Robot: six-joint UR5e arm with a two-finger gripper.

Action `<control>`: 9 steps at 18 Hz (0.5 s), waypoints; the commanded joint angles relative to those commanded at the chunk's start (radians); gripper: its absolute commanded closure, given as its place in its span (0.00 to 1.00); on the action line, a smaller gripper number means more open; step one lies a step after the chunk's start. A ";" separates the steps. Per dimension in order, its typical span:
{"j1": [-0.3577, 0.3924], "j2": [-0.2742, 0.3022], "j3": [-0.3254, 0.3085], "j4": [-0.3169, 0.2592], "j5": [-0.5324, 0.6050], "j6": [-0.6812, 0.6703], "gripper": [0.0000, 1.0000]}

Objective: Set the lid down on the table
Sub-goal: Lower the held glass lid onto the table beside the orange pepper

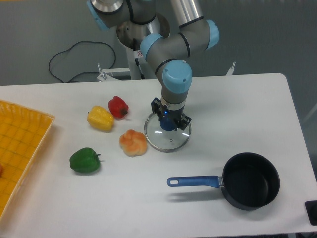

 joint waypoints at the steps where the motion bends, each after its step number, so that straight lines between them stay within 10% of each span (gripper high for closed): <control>1: 0.000 0.000 0.000 0.000 0.000 0.000 0.39; 9: 0.000 -0.006 0.002 0.000 0.000 0.002 0.24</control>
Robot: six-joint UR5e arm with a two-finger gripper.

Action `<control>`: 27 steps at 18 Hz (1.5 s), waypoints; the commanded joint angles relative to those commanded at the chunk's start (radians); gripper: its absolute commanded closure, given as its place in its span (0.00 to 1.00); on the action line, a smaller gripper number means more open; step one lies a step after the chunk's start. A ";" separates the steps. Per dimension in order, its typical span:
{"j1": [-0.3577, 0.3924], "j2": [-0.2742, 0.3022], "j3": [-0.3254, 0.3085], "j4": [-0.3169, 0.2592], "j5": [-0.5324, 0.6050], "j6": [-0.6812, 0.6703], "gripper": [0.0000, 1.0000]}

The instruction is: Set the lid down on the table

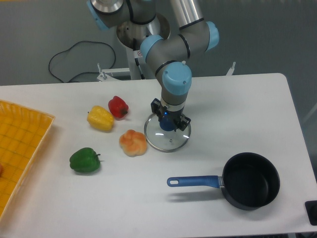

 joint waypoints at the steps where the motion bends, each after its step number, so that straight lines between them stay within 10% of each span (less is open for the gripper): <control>1: 0.000 0.000 0.000 0.000 0.000 0.000 0.16; 16: -0.026 0.066 0.057 -0.060 0.063 0.003 0.00; 27: 0.080 0.017 0.349 -0.173 -0.026 0.072 0.00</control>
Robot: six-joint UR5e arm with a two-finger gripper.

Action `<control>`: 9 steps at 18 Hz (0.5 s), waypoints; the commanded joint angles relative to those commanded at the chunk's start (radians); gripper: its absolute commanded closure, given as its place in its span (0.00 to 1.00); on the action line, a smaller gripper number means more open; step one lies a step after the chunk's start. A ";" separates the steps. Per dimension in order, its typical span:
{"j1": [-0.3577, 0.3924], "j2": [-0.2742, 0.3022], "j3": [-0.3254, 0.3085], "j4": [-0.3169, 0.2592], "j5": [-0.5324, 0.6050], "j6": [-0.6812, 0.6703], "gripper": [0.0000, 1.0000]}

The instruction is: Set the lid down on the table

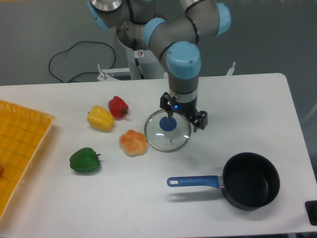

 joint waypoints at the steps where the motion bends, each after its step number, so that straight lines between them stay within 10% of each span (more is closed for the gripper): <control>1: 0.023 -0.012 0.037 -0.034 -0.002 0.066 0.00; 9: 0.089 -0.064 0.120 -0.085 0.041 0.302 0.00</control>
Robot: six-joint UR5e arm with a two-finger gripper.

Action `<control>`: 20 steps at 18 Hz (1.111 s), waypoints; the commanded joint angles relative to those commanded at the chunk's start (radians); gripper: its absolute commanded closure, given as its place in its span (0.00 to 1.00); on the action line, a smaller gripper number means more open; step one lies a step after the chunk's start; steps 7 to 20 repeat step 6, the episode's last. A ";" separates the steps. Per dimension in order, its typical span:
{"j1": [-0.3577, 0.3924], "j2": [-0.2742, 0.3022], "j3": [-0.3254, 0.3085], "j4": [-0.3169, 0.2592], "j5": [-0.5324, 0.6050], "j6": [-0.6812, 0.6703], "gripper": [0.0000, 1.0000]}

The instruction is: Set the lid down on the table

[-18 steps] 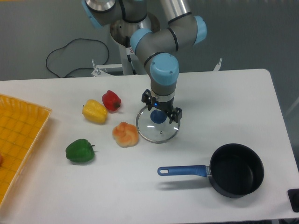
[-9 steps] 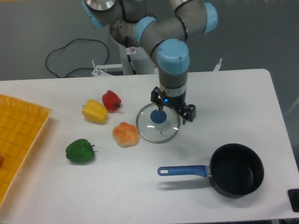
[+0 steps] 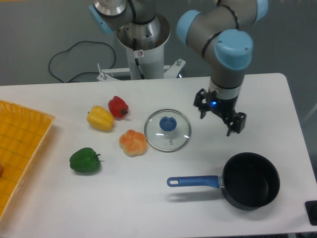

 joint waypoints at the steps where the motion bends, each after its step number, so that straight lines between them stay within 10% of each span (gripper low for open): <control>1: -0.002 -0.006 0.000 0.002 0.046 0.017 0.00; 20: 0.002 -0.011 0.000 -0.002 0.079 0.039 0.00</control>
